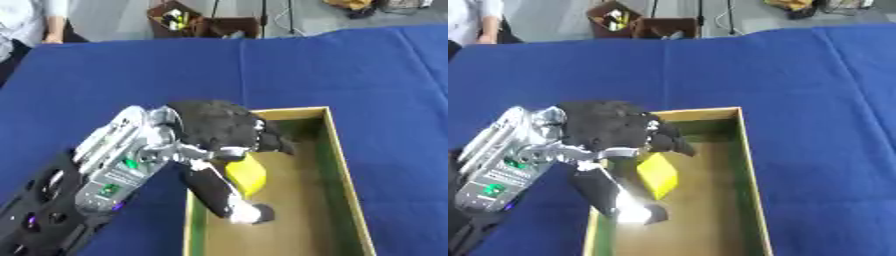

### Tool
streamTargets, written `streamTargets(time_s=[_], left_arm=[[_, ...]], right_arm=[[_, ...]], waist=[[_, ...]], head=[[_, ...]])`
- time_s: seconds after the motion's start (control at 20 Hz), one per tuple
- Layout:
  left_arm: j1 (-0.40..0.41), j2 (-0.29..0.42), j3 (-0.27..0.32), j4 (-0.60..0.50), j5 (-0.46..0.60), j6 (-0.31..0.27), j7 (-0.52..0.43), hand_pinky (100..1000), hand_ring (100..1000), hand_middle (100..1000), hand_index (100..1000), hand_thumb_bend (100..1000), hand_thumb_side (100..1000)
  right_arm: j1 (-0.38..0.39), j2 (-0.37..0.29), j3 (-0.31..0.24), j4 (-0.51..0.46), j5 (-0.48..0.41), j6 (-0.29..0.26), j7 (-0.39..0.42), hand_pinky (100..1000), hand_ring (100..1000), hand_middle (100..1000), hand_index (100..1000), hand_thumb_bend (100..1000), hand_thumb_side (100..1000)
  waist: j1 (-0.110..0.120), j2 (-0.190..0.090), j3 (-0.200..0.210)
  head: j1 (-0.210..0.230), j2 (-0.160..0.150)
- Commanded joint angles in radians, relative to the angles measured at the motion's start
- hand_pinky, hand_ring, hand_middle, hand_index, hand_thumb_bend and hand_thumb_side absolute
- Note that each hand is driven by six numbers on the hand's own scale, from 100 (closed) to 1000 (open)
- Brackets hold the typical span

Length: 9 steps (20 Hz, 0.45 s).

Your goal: Pick up objects on the table and place them in the box.

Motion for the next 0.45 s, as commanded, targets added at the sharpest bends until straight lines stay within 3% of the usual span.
streamTargets(time_s=[0.05,0.1,0.3,0.45], left_arm=[[-0.023,0.008,0.041,-0.017,-0.009,0.002,0.029,660,805,774,938,223,868],[-0.027,0.005,0.057,-0.017,-0.010,0.008,0.043,659,804,773,938,348,783],[-0.049,-0.001,0.148,-0.017,-0.004,0.044,0.105,611,761,725,897,208,744],[-0.054,-0.002,0.222,-0.017,0.014,0.088,0.150,580,730,692,865,175,735]], right_arm=[[0.001,-0.009,-0.005,-0.019,-0.007,0.001,0.001,757,785,650,801,224,658],[0.002,-0.009,-0.005,-0.019,-0.007,0.000,0.001,757,785,650,801,224,658],[0.006,-0.010,-0.009,-0.019,-0.007,-0.001,-0.003,757,786,651,801,220,656],[0.007,-0.013,-0.012,-0.019,-0.007,-0.006,-0.009,757,786,653,802,215,655]], waist=[[-0.007,-0.022,0.002],[-0.007,-0.023,0.004],[-0.011,-0.026,0.013],[-0.015,-0.028,0.019]], head=[[0.001,-0.009],[-0.001,-0.010],[-0.010,-0.011],[-0.017,-0.011]])
